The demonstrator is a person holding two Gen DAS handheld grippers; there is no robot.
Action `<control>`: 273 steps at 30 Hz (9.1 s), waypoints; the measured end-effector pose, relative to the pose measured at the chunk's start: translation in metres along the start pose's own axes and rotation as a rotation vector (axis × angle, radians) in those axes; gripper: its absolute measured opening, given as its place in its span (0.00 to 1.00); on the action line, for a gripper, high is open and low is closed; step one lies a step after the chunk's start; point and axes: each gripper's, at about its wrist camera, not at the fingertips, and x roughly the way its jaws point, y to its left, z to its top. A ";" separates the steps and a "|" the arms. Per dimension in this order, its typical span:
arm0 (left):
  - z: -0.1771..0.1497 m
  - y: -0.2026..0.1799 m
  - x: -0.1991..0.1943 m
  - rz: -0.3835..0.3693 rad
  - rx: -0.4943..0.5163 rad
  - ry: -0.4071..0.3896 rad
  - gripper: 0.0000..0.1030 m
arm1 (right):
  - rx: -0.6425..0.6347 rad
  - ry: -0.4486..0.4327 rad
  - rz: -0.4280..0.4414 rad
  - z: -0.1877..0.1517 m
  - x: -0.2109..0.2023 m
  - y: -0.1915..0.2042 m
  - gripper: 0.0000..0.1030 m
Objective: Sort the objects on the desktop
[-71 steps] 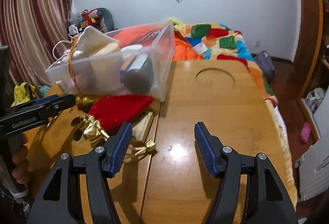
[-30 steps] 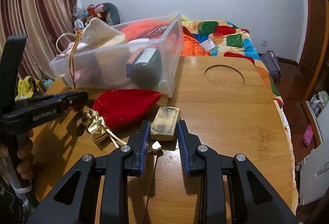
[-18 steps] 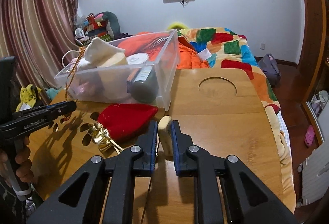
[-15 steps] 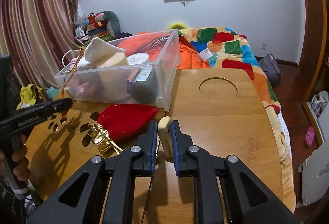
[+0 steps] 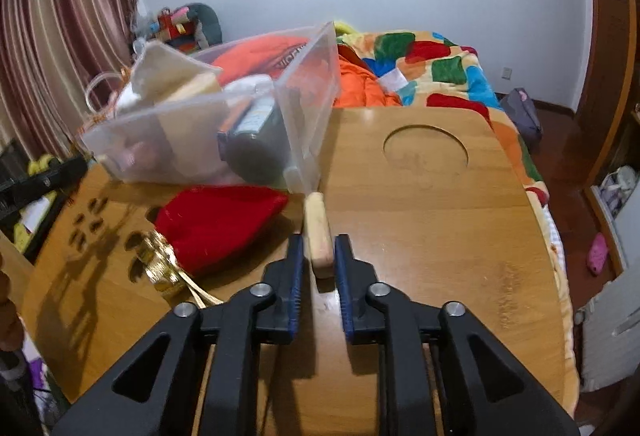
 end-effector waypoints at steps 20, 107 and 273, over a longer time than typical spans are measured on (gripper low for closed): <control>0.033 0.016 -0.004 0.031 0.002 -0.083 0.18 | 0.004 -0.185 0.033 0.038 -0.065 0.011 0.09; -0.021 -0.096 0.070 -0.091 0.255 0.199 0.47 | 0.146 -0.109 0.042 0.001 -0.036 -0.032 0.62; 0.014 -0.019 -0.074 0.053 0.097 -0.211 0.98 | -0.128 -0.304 -0.073 0.025 -0.112 0.077 0.99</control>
